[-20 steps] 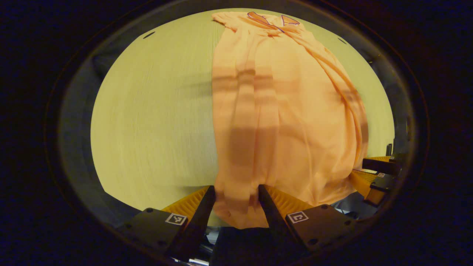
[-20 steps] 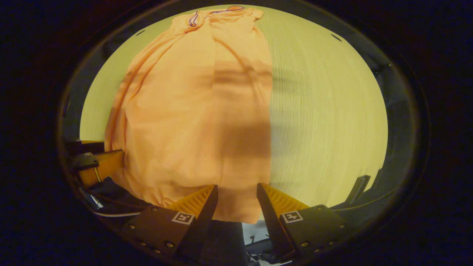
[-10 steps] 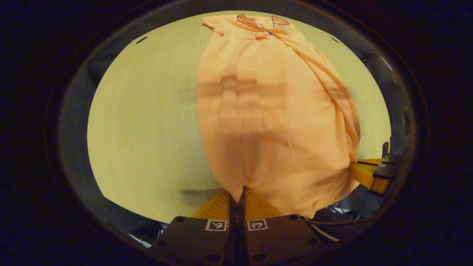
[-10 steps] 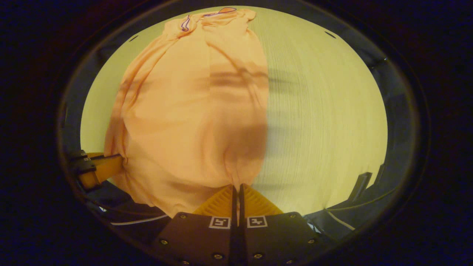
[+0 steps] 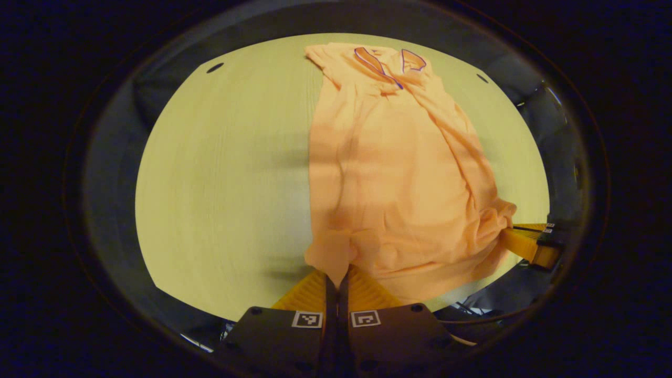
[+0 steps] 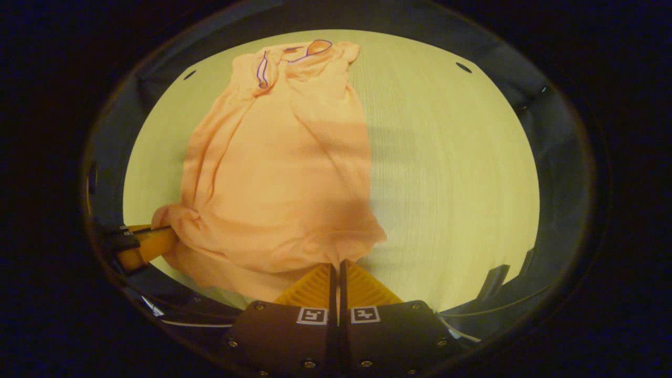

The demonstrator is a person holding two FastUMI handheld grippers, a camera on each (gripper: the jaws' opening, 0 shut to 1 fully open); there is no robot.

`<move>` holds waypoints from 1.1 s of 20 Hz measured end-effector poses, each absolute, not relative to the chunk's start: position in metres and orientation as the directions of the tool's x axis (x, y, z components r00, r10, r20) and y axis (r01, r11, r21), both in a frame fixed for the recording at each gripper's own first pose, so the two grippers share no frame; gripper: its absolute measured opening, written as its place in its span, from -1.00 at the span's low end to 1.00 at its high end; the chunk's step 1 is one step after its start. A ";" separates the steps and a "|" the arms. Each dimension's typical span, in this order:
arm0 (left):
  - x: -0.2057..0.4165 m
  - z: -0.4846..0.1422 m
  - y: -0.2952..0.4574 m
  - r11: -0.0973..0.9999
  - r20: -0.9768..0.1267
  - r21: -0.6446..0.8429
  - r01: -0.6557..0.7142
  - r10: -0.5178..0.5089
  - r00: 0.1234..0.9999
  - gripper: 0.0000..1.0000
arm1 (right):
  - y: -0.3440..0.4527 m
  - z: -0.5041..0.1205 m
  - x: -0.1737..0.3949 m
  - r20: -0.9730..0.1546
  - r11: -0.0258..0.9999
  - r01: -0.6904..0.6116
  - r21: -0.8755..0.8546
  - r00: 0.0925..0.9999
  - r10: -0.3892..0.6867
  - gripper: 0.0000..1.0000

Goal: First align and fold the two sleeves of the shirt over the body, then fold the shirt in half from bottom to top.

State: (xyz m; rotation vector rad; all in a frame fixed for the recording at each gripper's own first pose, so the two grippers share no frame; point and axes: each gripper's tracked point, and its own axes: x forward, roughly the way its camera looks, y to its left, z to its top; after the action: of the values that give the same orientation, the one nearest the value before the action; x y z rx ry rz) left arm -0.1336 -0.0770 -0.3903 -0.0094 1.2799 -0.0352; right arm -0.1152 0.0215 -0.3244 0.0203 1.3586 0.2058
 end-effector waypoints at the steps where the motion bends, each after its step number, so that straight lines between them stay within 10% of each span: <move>1: -0.122 -0.380 -0.074 0.999 -0.951 -0.031 0.010 -0.033 0.307 -0.88 | 0.022 -0.316 -0.100 -0.962 0.982 -0.134 0.135 0.220 0.162 -0.96; 22: 0.274 -0.244 -0.027 0.990 -0.709 -0.082 -0.112 0.021 0.705 -0.90 | 0.040 -0.240 0.240 -0.760 0.979 -0.050 0.195 0.623 0.183 -0.96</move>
State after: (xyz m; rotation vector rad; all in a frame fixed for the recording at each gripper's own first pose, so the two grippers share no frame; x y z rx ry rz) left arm 0.2740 -0.0267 -0.2440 -0.1218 0.7856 0.0741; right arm 0.2397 0.0395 -0.2402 0.1610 0.8891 0.1345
